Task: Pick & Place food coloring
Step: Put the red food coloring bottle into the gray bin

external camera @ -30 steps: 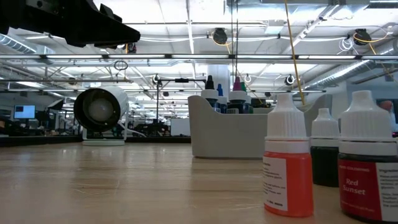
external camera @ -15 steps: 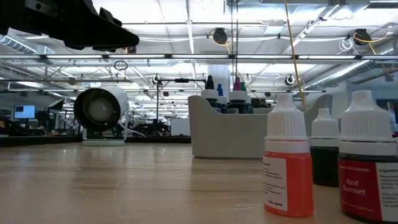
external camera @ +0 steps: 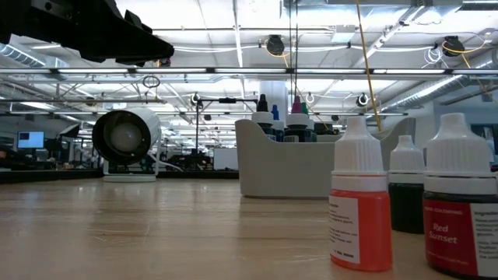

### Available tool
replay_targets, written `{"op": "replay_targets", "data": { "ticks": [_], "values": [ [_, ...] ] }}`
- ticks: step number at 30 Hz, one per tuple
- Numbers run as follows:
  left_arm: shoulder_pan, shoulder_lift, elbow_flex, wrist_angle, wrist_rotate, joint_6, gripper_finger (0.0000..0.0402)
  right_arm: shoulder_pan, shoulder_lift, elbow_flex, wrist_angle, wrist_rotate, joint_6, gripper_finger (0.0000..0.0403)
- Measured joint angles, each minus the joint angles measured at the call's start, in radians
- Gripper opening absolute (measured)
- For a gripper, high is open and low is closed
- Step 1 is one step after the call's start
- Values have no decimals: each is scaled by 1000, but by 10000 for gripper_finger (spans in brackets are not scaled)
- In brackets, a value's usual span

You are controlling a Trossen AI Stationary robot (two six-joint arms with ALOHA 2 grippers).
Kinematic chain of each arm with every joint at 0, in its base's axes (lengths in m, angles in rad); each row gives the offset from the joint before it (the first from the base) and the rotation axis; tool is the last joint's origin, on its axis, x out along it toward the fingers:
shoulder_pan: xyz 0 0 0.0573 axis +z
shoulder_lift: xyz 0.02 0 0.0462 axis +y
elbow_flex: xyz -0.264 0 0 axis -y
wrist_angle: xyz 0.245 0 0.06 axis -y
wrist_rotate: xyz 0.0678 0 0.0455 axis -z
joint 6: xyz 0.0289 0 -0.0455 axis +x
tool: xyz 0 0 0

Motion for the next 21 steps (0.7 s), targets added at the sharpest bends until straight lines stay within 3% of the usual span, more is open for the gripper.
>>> {"op": "replay_targets", "data": {
  "ticks": [8,15,21],
  "values": [
    [0,0,0,-2,0,4,63,-93,-97,71,-74,15,-172,49],
    [0,0,0,-5,0,8,63,-243,-207,110,-100,161,-375,49],
    [0,0,0,-8,0,34,63,-437,-235,114,-101,95,-581,48]
  ]
}}
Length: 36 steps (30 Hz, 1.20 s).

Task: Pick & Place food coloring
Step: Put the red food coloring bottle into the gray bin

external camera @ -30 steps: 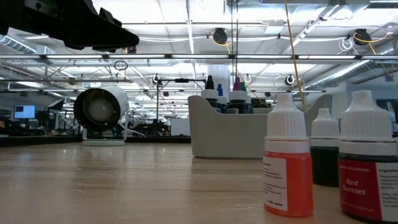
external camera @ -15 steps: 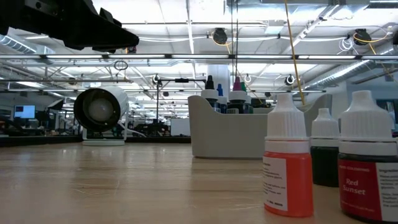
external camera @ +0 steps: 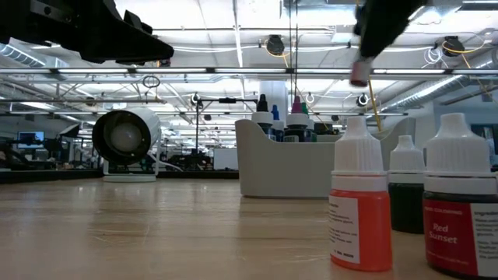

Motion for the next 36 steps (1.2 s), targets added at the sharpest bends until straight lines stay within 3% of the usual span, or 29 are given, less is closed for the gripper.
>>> {"op": "replay_targets", "data": {
  "ticks": [6,11,29,36],
  "values": [
    [0,0,0,-18,-1,0,63,-170,19,0,-26,-37,-144,49],
    [0,0,0,-24,-3,0,63,-232,46,0,-54,-40,-174,49],
    [0,0,0,-28,-6,24,63,-234,209,0,1,-42,-186,51],
    [0,0,0,-27,-7,24,63,-233,255,-2,2,-91,-163,51]
  ]
}}
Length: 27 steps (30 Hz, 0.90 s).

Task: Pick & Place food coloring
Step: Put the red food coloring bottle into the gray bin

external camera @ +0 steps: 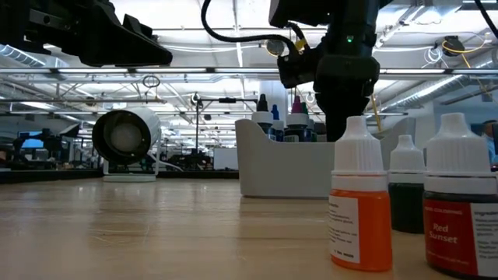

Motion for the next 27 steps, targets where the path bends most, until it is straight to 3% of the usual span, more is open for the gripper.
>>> {"op": "replay_targets", "data": {
  "ticks": [16,27],
  "values": [
    [0,0,0,0,-1,0,63,0,-5,-104,122,-4,27,54],
    [0,0,0,1,-1,0,63,-1,-9,-133,178,-21,27,77]
  ]
}}
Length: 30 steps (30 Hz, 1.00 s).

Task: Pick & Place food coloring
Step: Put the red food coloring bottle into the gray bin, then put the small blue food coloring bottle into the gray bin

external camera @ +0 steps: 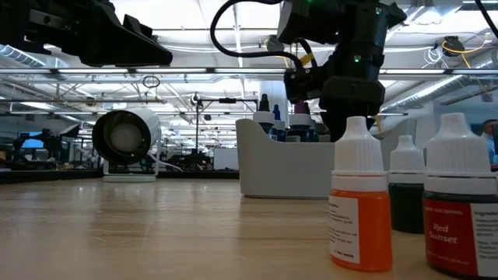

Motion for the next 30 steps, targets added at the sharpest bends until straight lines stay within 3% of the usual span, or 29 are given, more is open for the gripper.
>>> {"op": "replay_targets", "data": {
  "ticks": [15,24,30],
  "values": [
    [0,0,0,0,0,-7,63,1,-36,-3,10,-8,56,152],
    [0,0,0,0,0,1,63,20,-170,-3,2,30,56,147],
    [0,0,0,0,-2,18,63,78,-268,-2,8,126,35,139]
  ]
}}
